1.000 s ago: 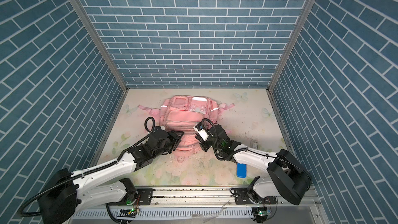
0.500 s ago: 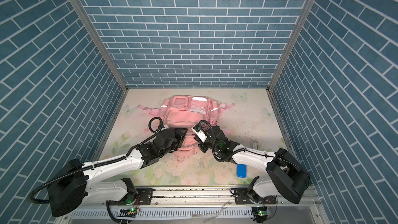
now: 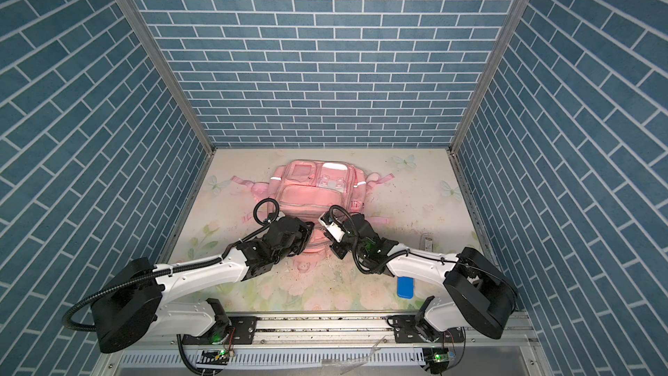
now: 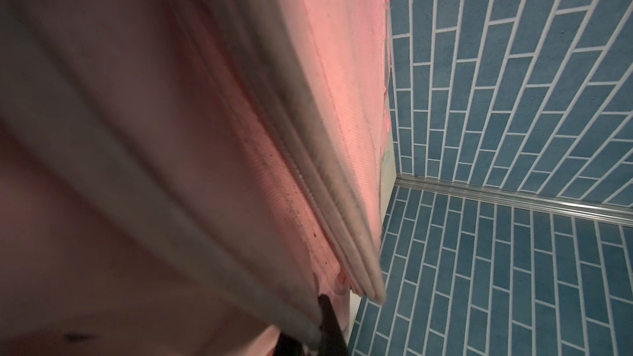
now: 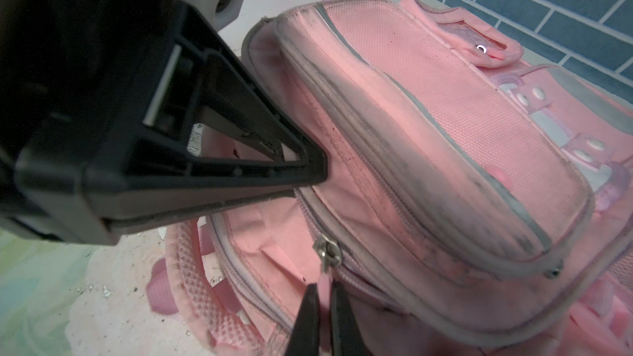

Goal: Pack the student bag

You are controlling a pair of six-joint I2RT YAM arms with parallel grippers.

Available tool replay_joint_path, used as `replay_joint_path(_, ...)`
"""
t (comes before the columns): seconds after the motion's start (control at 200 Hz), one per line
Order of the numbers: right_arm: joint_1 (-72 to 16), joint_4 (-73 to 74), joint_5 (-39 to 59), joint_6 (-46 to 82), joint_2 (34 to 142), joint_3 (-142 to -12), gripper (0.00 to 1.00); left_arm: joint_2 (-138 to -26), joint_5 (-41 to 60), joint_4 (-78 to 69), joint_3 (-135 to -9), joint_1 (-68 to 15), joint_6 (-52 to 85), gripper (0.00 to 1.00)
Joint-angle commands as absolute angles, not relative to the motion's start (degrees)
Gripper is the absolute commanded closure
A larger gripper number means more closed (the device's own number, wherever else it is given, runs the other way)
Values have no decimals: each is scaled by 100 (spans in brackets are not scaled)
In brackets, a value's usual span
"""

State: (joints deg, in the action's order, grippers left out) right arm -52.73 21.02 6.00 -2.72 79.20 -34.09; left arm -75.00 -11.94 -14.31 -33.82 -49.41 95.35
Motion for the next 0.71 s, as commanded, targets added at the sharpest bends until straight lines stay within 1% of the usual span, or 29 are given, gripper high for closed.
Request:
replay_joint_path(0.0, -5319, 2405, 402, -381, 7808, -3536, 100, -7347, -1136, -1483, -3279, -4811, 9237, 100)
replay_joint_path(0.195, -5295, 2700, 89, -331, 7548, -3245, 100, -7149, -782, -1442, -3289, -4556, 8634, 100)
replay_joint_path(0.38, -5150, 2712, 140, -281, 7397, -3199, 100, -6961, -91, -1585, -3133, -4187, 8484, 100)
replay_joint_path(0.545, -4833, 2701, 319, -123, 7282, -3103, 100, -6584, 249, -1313, -3090, -3915, 8228, 100)
replay_joint_path(0.7, -4738, 2520, 340, -140, 7228, -3166, 100, -6318, 607, -1238, -2971, -3646, 8081, 100)
